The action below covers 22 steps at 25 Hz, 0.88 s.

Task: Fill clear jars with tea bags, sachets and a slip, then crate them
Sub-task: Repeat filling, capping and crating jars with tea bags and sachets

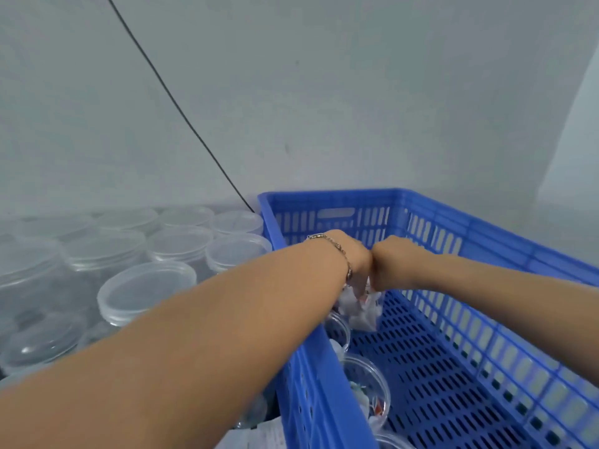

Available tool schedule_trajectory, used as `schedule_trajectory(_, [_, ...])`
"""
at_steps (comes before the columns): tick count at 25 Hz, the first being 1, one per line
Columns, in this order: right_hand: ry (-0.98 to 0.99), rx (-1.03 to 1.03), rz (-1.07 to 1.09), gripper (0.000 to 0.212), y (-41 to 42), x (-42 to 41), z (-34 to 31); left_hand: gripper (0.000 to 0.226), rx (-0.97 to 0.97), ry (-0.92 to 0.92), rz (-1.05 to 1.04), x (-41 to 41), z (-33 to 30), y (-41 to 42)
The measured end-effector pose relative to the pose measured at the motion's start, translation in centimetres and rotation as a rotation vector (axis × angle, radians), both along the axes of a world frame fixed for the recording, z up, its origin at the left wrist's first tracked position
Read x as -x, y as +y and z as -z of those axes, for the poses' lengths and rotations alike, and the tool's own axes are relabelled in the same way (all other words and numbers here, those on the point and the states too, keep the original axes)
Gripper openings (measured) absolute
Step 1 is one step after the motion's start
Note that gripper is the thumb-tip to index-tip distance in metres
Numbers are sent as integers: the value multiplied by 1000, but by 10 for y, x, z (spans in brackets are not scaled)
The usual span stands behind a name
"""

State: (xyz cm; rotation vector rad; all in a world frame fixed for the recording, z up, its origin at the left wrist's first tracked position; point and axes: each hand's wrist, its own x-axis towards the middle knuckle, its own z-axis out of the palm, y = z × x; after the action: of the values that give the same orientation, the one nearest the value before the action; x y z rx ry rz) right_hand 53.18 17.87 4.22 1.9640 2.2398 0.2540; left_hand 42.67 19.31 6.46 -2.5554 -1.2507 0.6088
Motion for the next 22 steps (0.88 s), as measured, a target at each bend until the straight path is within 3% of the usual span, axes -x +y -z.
schedule_trajectory(3, [61,49,-40,19,-2,0,30,64,158,81,-85,-1,6,-2])
schedule_trajectory(6, [168,113,-7,10,-5,3,51,64,185,104,-105,2,1,-6])
schedule_trajectory(7, [202,156,5,11,-7,2,52,65,211,116,-115,3,-1,-8])
schedule_trajectory(9, [253,284,34,36,-9,0,51,62,244,83,-130,5,-3,-10])
schedule_trajectory(11, [290,345,39,44,-9,1,44,49,189,6,-90,6,-2,-16])
schedule_trajectory(14, [274,111,-1,28,-11,12,16,34,26,-181,-44,18,-18,-30])
schedule_trajectory(17, [396,-32,-80,25,-23,18,-28,18,44,-479,-20,39,-52,-52])
schedule_trajectory(22, [576,-178,-258,15,-76,87,-104,27,-78,-813,30,127,-85,-113])
